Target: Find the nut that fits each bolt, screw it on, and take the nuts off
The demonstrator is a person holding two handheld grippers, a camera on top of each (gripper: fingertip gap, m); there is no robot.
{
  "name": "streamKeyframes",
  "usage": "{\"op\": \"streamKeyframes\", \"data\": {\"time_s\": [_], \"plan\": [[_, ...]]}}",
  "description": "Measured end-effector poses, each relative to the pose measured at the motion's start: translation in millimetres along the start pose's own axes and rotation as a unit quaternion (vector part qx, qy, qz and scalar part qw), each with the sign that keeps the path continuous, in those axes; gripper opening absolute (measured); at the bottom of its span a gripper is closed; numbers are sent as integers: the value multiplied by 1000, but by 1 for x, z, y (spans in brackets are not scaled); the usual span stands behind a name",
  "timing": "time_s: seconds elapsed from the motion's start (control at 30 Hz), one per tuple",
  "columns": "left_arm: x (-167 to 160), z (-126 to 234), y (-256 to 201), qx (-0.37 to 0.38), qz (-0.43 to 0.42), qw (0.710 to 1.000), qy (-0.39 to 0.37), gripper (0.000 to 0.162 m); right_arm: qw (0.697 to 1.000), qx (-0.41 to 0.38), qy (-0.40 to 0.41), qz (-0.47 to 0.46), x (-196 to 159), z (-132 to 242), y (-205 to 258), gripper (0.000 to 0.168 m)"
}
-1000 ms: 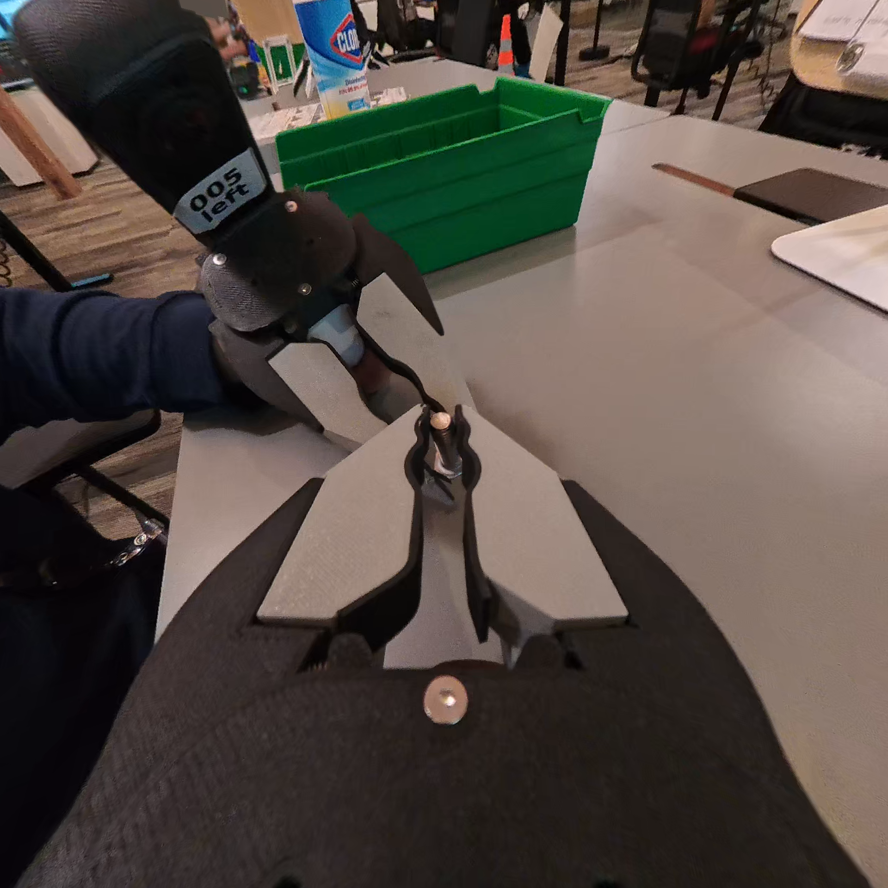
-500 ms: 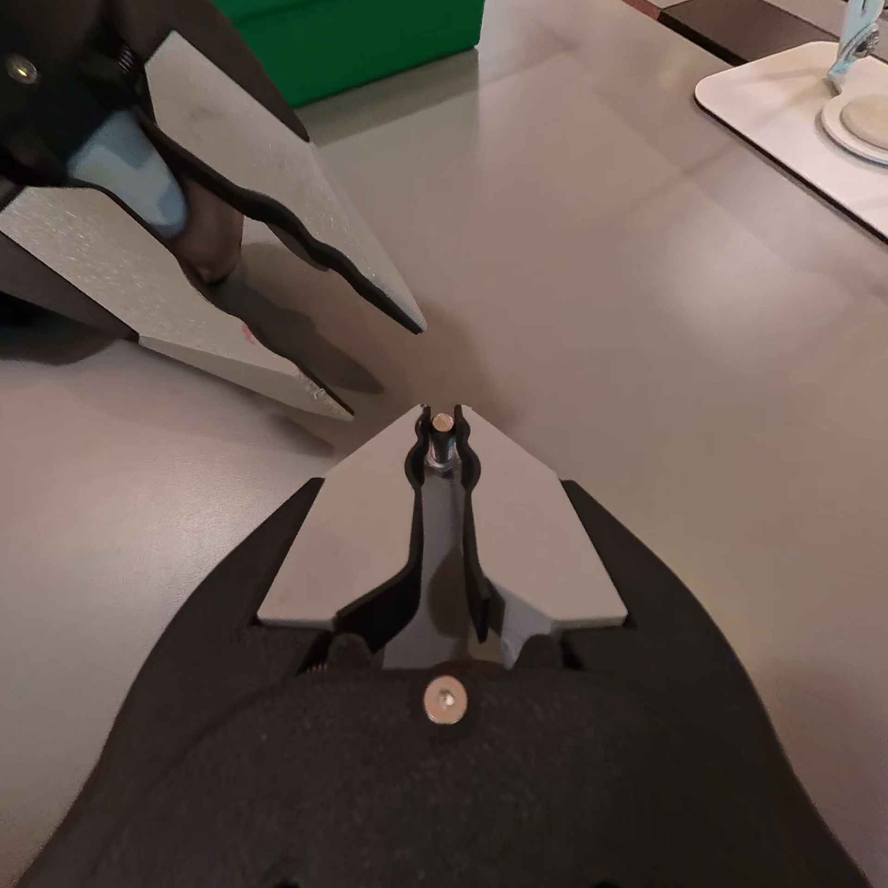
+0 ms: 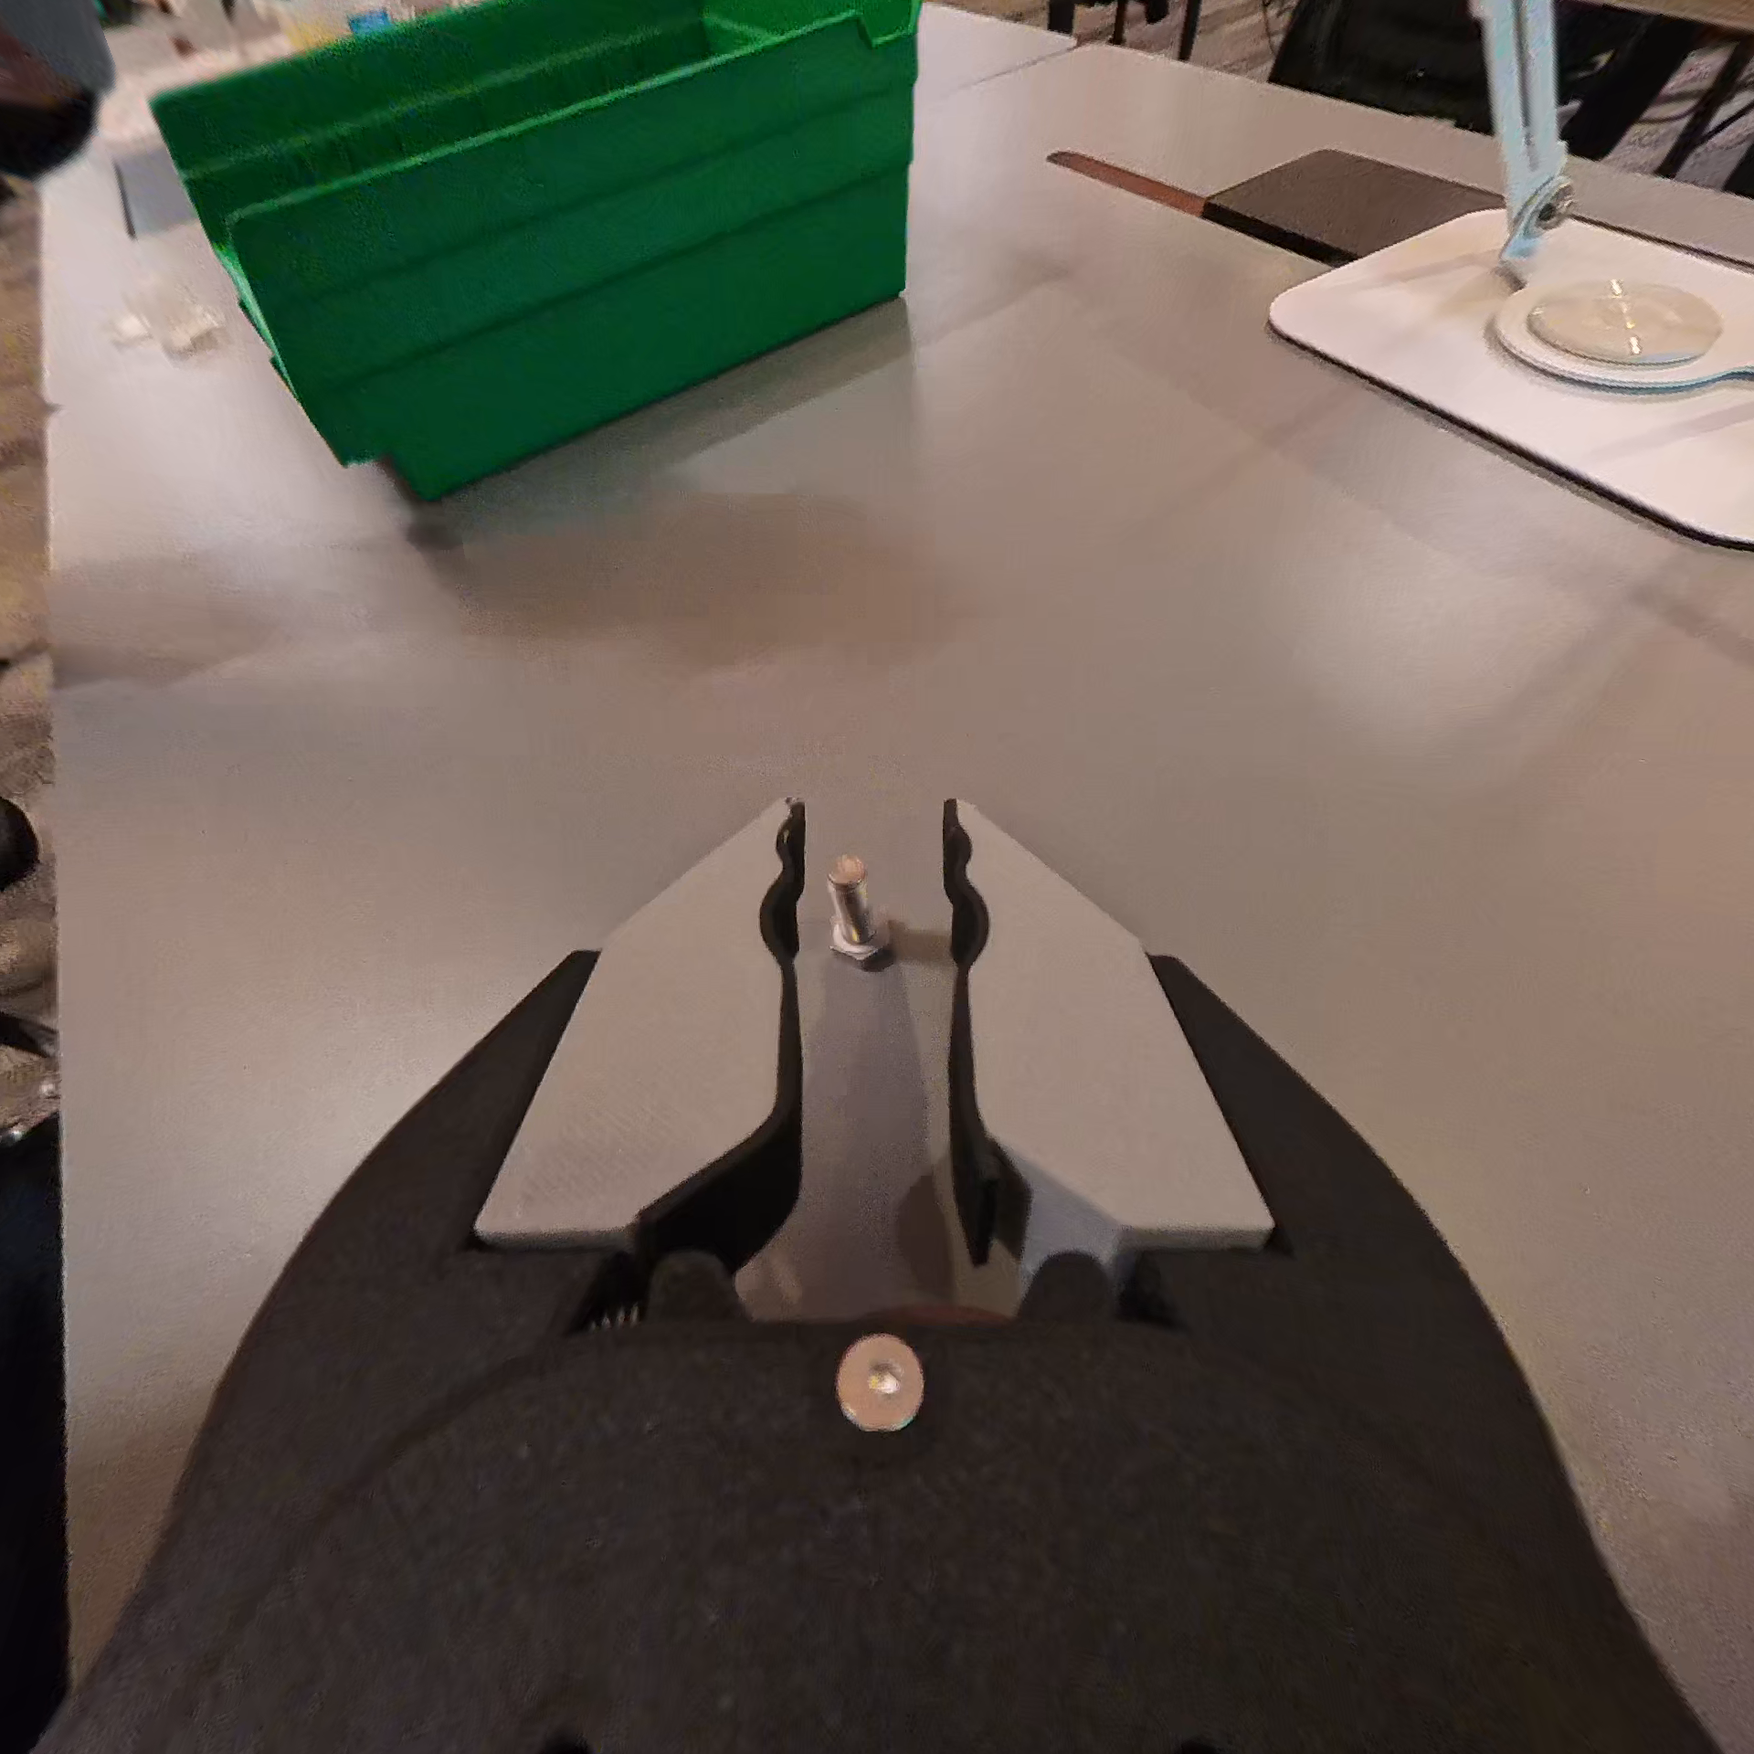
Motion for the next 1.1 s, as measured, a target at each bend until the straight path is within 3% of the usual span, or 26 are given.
{"op": "streamKeyframes", "data": {"time_s": [0.03,0.13,0.23,0.37,0.47,0.67,1.1], "plan": [[-11,13,26,25,3,999,40,29,1000,0,-4,-5,1,2,-1,26],[-56,41,114,114,16,980,165,30,1000,4,-15,-10,5,5,0,26],[-106,46,177,126,119,953,248,31,1000,4,-12,-3,5,4,3,28],[-154,25,203,69,262,909,318,32,1000,-2,-4,16,3,3,6,28],[-179,10,214,97,258,882,383,33,1000,2,-5,13,3,3,7,28],[-187,-2,229,148,251,859,422,29,1000,11,-11,12,4,4,10,28],[-199,-10,228,130,301,837,439,19,999,21,-28,8,10,11,13,28]]}}
Point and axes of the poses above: each gripper's, where its closed fingertips meet, z back along the fingers, x out of its top, y = z × x across the jaws, the point moved 6 cm from there along z, back along the fingers, and after that the axes turned 4 degrees about -y, right-handed, at the moved point
